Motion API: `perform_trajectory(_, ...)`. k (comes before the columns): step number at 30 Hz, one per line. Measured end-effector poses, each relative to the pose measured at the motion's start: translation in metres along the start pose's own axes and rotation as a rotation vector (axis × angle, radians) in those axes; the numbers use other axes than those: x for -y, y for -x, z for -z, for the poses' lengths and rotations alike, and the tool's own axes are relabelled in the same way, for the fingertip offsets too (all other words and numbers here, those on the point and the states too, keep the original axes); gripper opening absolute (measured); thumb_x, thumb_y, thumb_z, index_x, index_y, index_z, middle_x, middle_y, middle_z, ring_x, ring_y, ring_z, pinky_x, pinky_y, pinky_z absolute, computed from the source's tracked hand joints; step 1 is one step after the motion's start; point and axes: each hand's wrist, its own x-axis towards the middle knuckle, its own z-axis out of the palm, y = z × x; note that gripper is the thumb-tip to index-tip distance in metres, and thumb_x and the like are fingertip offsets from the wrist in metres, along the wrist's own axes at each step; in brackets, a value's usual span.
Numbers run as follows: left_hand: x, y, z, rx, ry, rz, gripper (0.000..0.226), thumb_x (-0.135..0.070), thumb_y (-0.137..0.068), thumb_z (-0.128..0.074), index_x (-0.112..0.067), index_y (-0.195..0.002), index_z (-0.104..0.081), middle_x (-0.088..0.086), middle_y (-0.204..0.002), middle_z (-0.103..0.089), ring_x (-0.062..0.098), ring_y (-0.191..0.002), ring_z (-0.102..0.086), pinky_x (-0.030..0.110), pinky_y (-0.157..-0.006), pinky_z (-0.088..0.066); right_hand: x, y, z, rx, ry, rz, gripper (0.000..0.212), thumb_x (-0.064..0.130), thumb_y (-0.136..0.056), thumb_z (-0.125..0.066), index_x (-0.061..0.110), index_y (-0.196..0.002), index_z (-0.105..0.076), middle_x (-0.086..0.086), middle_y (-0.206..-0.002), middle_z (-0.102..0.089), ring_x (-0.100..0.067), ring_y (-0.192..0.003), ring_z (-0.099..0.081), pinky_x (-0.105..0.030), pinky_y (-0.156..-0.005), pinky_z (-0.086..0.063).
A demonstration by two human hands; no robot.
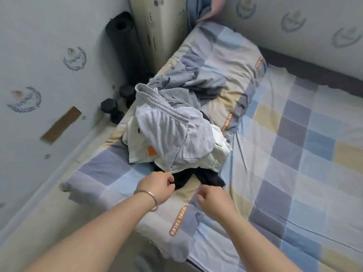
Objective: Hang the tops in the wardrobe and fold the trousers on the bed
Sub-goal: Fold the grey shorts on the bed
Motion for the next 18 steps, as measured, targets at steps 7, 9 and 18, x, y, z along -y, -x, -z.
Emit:
perform_trajectory(7, 0.055, -0.194, 0.044, -0.061, -0.288, -0.159, 0.039, -0.029, -0.095, -0.041, -0.028, -0.133, -0.046, -0.003, -0.14, -0.041, 0.02, -0.132, -0.034, 0.038, -0.103, -0.035, 0.049, -0.201, 0.003, -0.049, -0.266, -0.124, 0.032, 0.028, -0.09, -0.047, 0.022, -0.119, -0.06, -0.001, -0.119, -0.062, -0.021, -0.108, -0.058, -0.031, -0.09, -0.047)
perform_trajectory(9, 0.066, -0.233, 0.037, -0.083, -0.32, -0.174, 0.046, -0.03, -0.094, -0.044, -0.031, -0.14, -0.037, -0.004, -0.151, -0.026, 0.02, -0.141, -0.018, 0.042, -0.111, -0.026, 0.058, -0.248, -0.001, -0.155, -0.377, -0.163, 0.038, 0.027, -0.088, -0.05, 0.02, -0.125, -0.055, -0.002, -0.123, -0.06, -0.023, -0.11, -0.057, -0.031, -0.093, -0.046)
perform_trajectory(18, 0.099, -0.283, 0.008, -0.123, -0.242, -0.281, 0.055, -0.042, -0.088, -0.051, -0.036, -0.14, -0.033, -0.005, -0.15, -0.02, 0.018, -0.137, -0.027, 0.042, -0.107, -0.026, 0.077, -0.347, -0.005, -0.524, -0.593, -0.387, 0.062, 0.039, -0.077, -0.068, 0.011, -0.129, -0.049, -0.011, -0.129, -0.054, -0.028, -0.123, -0.047, -0.033, -0.097, -0.039)
